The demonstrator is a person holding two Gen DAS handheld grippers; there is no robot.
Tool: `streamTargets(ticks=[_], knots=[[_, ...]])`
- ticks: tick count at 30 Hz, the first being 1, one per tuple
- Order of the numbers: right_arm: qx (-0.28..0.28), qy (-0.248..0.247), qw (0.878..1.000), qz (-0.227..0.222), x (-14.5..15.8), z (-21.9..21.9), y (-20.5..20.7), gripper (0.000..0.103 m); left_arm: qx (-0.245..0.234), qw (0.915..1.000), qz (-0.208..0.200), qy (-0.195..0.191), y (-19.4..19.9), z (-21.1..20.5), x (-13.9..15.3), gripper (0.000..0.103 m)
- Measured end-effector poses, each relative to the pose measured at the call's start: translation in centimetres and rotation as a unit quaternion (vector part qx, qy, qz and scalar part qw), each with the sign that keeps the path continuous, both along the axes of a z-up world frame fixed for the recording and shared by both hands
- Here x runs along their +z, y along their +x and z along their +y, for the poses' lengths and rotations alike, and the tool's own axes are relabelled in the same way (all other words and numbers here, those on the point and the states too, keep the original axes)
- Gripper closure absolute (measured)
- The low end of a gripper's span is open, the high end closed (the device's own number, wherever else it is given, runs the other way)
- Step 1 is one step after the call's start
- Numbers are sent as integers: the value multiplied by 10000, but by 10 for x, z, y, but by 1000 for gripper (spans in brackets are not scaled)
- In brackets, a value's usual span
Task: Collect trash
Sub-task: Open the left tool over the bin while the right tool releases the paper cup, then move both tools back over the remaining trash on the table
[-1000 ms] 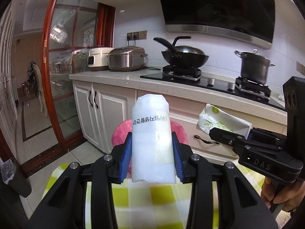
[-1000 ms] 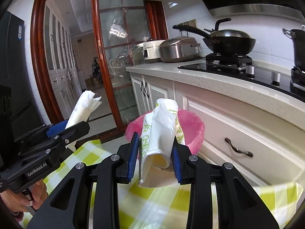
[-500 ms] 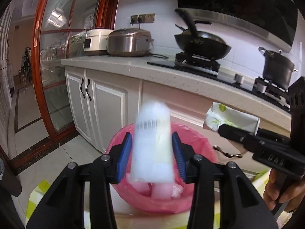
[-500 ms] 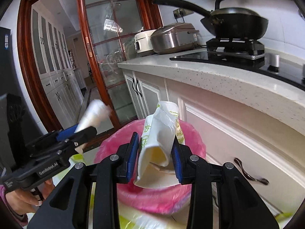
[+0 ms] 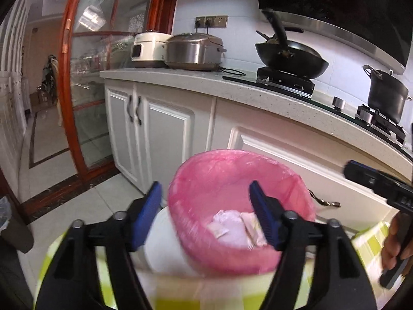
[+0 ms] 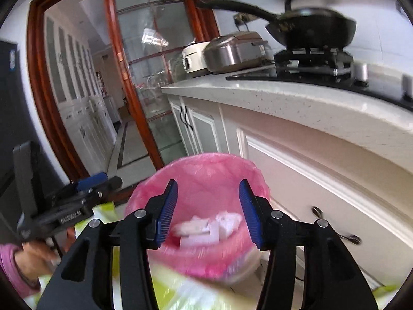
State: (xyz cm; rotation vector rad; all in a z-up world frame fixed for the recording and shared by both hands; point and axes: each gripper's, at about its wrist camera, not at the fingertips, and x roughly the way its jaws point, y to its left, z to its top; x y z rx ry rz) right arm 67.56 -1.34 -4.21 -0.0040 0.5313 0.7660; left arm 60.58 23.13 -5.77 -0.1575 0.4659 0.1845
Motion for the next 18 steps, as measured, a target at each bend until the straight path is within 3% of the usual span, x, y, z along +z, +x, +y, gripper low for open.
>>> streamTargets(ticks=[2,7,10,18], knots=[[43,-6,10000,-58,8,-14,-26,54,52,9999,-93,50,-34,-6,11,29],[-68,29,9997,-224,24,-50,-113,54,310,9987,-387,140,-114,-27,37,13],[-333,86,9986,-414,25,-67,-171,51,472,9968,-565,306,-168,-48,48,9],[-700,228,9967,-333,-10,-93,-286,48,573,9959,-573,390,-296,-91,32,5]])
